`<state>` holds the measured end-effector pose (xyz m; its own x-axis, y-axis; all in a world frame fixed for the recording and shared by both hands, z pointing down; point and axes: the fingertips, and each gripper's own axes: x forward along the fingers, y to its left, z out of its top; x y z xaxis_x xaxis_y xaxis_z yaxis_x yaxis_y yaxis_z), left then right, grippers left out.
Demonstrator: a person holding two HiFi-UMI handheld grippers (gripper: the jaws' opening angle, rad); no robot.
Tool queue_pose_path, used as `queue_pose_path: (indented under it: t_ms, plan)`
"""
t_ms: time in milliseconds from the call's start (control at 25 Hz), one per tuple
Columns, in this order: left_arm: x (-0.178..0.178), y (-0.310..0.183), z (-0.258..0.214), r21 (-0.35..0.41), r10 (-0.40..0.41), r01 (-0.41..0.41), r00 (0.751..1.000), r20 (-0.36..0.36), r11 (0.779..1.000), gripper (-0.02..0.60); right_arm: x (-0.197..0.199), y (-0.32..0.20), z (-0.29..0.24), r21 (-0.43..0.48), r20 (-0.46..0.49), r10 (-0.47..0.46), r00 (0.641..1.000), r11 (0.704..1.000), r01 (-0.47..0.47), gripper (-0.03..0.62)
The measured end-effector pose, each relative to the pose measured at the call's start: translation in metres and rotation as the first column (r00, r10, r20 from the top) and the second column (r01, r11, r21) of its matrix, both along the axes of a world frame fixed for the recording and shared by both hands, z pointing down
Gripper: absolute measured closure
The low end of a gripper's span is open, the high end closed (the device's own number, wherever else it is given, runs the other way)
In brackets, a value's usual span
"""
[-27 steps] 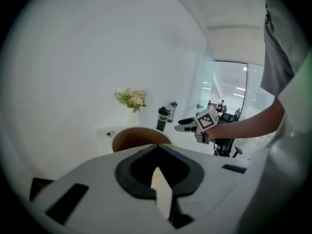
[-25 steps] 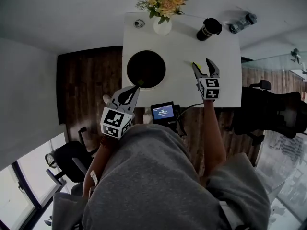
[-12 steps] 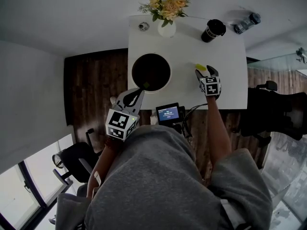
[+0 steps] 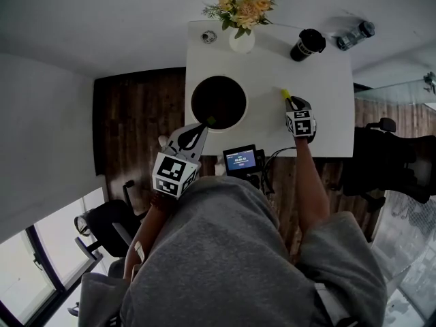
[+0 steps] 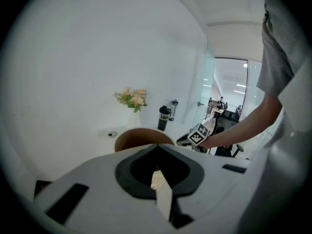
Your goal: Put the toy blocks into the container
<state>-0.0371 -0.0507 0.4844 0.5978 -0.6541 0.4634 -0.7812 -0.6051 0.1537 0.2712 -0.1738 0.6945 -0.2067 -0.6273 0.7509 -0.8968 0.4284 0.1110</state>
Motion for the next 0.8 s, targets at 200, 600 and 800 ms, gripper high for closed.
queue_pose_path:
  t_ms: [200,600,800]
  plan:
    - [0.0,-0.002,-0.001,0.004,-0.003,0.003,1.0,-0.007,1.0,0.578,-0.006,-0.001,-0.023,0.05,0.032,0.005,0.999,0.999,-0.007,0.531]
    - [0.003,-0.005,-0.004,0.016,-0.006,0.007,0.999,-0.036,1.0,0.578,-0.04,-0.006,-0.103,0.207,0.151,-0.04,0.988,0.978,0.008,0.533]
    - [0.003,-0.005,-0.006,0.023,-0.016,0.017,0.998,-0.059,1.0,0.577,-0.073,0.0,-0.146,0.274,0.218,-0.095,0.971,0.961,0.032,0.533]
